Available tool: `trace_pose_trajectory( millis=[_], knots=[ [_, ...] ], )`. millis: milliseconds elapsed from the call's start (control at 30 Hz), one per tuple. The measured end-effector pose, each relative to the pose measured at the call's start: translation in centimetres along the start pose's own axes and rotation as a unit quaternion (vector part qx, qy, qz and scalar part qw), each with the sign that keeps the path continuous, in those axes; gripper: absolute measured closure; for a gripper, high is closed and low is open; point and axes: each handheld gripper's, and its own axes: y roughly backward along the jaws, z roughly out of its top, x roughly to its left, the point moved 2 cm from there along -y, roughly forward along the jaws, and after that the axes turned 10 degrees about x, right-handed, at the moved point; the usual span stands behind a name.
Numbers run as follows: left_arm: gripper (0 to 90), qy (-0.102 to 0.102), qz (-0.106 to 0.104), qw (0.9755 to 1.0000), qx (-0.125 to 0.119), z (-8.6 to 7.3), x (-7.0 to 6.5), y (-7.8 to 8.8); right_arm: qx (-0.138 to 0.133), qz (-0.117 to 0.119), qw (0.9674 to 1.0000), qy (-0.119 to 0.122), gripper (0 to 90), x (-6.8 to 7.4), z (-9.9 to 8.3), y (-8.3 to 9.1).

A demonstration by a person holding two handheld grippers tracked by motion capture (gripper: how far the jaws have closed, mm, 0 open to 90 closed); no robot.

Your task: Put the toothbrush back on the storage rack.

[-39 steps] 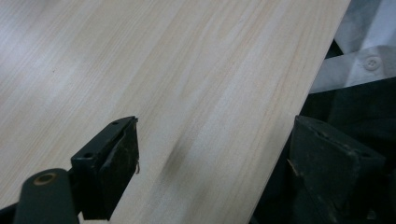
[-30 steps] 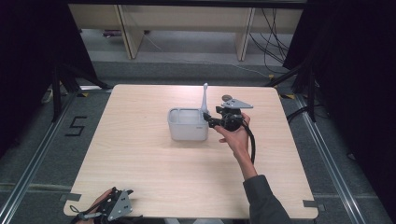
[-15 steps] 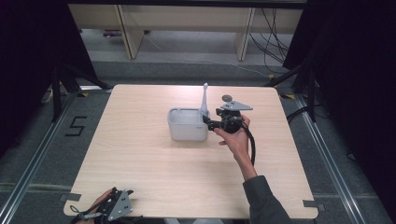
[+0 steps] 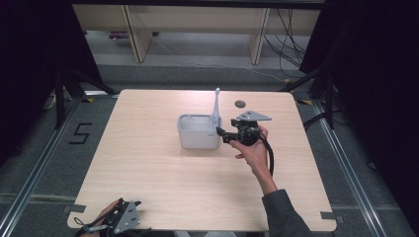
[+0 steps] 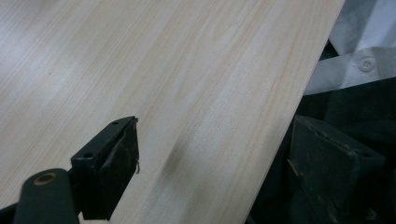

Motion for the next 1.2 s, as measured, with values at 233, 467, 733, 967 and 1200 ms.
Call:
trace_pose_trajectory(
  millis=[233,467,733,967,1200],
  knots=[
    [15.6,0.0,0.002,1.0,0.001,0.0,0.1,0.0,0.006,0.003,1.0,-0.003,28.9,0.7,-0.2,0.4],
    [15.6,0.001,0.001,1.0,0.0,0.0,0.0,0.0,0.006,0.006,0.9998,0.019,26.7,1.5,-0.4,0.8],
    [15.6,0.001,0.001,1.0,0.001,0.0,0.1,0.0,0.023,0.008,0.9996,0.014,20.5,2.1,-1.1,1.1],
    [15.6,0.0,0.002,1.0,0.002,0.0,0.1,0.0,0.03,0.009,0.9992,0.023,18.0,2.9,-1.8,1.2],
    [15.6,0.001,0.002,1.0,0.003,0.0,0.1,0.0,0.037,0.011,0.999,0.024,17.9,3.6,-2.7,1.4]
  ],
)
